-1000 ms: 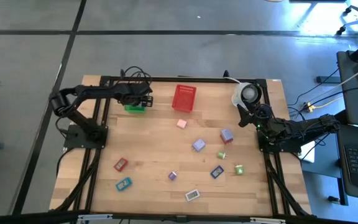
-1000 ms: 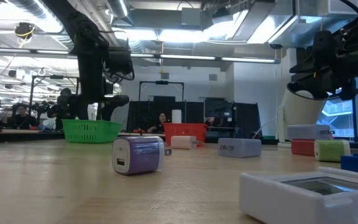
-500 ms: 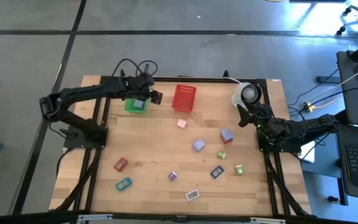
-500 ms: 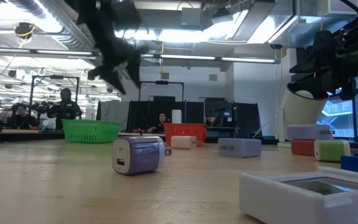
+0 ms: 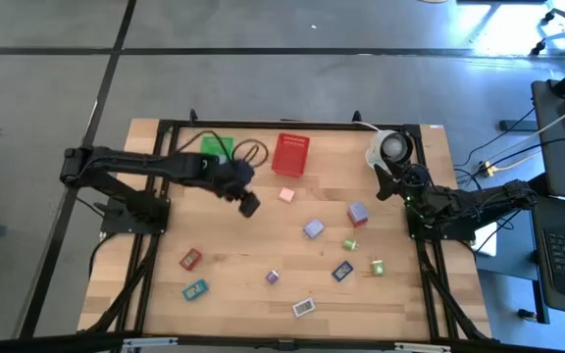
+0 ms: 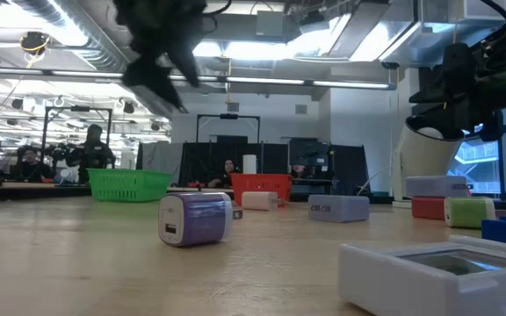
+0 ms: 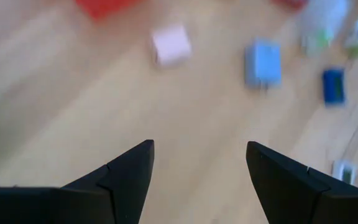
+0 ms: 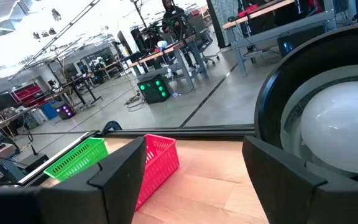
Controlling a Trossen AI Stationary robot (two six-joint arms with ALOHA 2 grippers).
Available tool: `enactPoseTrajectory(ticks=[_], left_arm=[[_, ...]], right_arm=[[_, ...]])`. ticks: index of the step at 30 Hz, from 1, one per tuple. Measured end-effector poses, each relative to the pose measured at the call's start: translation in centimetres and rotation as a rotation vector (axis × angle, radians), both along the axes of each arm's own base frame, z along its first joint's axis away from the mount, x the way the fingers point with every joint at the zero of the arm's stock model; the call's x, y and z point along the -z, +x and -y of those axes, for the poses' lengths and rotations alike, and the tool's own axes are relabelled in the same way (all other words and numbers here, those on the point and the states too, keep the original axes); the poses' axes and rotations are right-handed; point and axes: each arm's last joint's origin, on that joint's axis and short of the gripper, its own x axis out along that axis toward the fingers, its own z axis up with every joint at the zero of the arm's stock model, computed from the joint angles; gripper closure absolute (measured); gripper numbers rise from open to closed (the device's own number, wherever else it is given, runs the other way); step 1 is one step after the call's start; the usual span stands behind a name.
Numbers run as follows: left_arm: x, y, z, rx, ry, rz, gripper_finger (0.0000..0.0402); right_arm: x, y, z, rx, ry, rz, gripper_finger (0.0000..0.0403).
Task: Pick & Place Office items
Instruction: Put the top red digital timer into the red bin
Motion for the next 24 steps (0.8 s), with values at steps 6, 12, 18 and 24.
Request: enactPoseTrajectory(ticks=[6, 12, 18, 24], left_arm=[[1.1, -2.1, 3.1, -0.012, -0.112, -0.23, 0.0149], [1.9, -3.5, 5.9, 0.023, -0.116, -0.347, 0.0149], [2.4, -4.2, 7.4, 0.059, -0.102, -0.385, 0.0149], [2.5, -4.8, 7.3, 0.057, -0.03, -0.441, 0.0149]], right_arm=[[0.0, 0.0, 0.0, 0.001, 0.0, 0.0, 0.0133], [0.0, 0.0, 0.0, 0.002, 0.0, 0.0, 0.0133], [0.0, 0.0, 0.0, 0.004, 0.0, 0.0, 0.0133], [0.0, 0.0, 0.0, 0.002, 0.0, 0.0, 0.0133]])
